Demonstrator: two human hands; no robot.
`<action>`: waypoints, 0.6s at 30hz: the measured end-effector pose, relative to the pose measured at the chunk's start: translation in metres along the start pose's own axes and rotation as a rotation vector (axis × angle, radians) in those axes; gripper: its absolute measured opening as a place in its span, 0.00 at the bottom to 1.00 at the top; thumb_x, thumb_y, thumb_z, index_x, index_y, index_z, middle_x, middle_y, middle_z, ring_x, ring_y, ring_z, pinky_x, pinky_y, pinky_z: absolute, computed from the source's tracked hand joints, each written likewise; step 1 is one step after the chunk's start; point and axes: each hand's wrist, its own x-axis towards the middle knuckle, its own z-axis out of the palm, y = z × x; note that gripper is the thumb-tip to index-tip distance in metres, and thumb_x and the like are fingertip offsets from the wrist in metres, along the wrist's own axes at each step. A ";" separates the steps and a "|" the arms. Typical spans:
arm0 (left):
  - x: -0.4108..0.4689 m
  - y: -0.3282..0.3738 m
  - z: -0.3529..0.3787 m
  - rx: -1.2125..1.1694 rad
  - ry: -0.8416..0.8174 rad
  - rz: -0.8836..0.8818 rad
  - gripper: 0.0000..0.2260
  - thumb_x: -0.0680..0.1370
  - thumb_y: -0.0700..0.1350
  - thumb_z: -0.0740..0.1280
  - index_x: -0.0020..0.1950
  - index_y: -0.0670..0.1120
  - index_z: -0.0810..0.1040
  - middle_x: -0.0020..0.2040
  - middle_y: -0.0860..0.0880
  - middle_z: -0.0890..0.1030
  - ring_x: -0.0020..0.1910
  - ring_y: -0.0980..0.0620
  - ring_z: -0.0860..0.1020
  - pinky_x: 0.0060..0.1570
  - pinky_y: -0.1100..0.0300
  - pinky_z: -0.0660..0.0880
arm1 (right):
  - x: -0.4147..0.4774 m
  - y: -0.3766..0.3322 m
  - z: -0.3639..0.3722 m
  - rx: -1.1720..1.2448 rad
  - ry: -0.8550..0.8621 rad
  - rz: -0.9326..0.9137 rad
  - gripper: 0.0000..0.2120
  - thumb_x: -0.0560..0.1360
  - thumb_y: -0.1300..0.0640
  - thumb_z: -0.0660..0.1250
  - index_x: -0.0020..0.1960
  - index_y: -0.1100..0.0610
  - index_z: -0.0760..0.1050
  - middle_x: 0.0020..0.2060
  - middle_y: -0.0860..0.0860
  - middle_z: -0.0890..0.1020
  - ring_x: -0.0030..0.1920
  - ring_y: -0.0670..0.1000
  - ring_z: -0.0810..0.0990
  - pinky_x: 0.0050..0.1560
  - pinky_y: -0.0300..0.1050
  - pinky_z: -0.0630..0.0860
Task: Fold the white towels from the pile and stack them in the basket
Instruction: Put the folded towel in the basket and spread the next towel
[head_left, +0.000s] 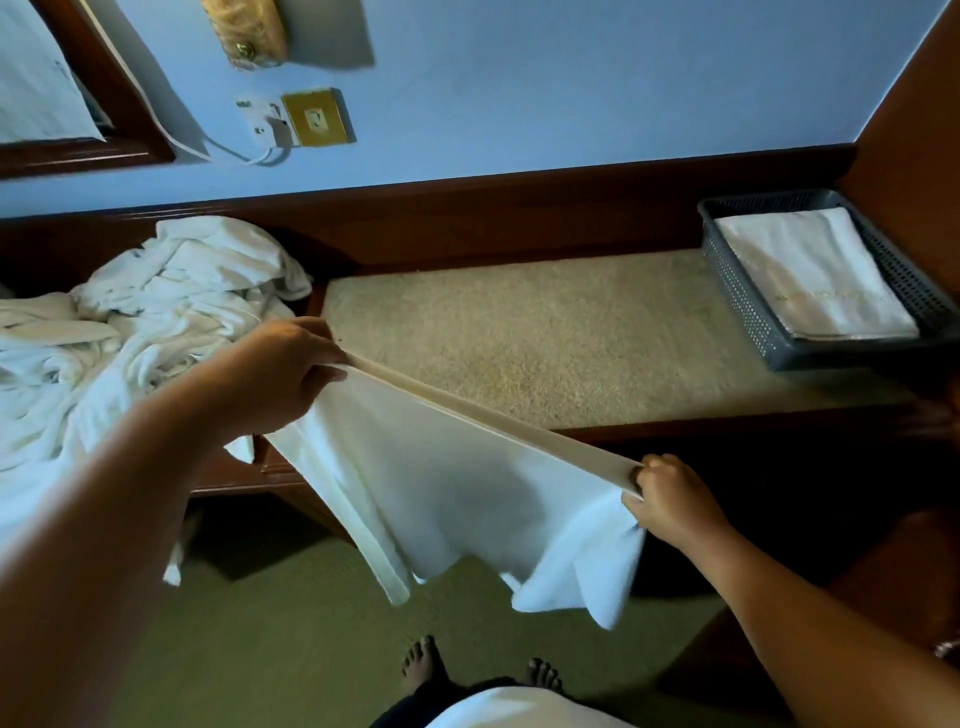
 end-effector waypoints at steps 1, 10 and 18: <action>-0.004 -0.012 0.003 0.020 0.023 -0.037 0.08 0.75 0.34 0.72 0.52 0.41 0.87 0.45 0.46 0.80 0.41 0.43 0.80 0.43 0.55 0.73 | 0.004 0.005 -0.002 -0.014 0.003 0.000 0.14 0.52 0.59 0.82 0.27 0.63 0.79 0.26 0.55 0.76 0.29 0.59 0.77 0.28 0.46 0.76; -0.032 -0.087 0.067 0.101 0.274 -0.533 0.05 0.74 0.34 0.73 0.49 0.39 0.87 0.46 0.37 0.81 0.46 0.33 0.80 0.49 0.43 0.79 | 0.057 0.023 -0.042 -0.257 0.030 -0.011 0.08 0.64 0.58 0.71 0.30 0.63 0.81 0.28 0.61 0.79 0.29 0.64 0.79 0.42 0.56 0.80; 0.004 -0.139 0.093 0.073 0.281 -0.802 0.09 0.76 0.37 0.70 0.54 0.39 0.86 0.50 0.35 0.80 0.52 0.32 0.77 0.52 0.44 0.75 | 0.166 0.030 -0.072 -0.287 0.082 0.047 0.21 0.74 0.51 0.74 0.38 0.71 0.81 0.36 0.66 0.81 0.41 0.68 0.81 0.55 0.57 0.77</action>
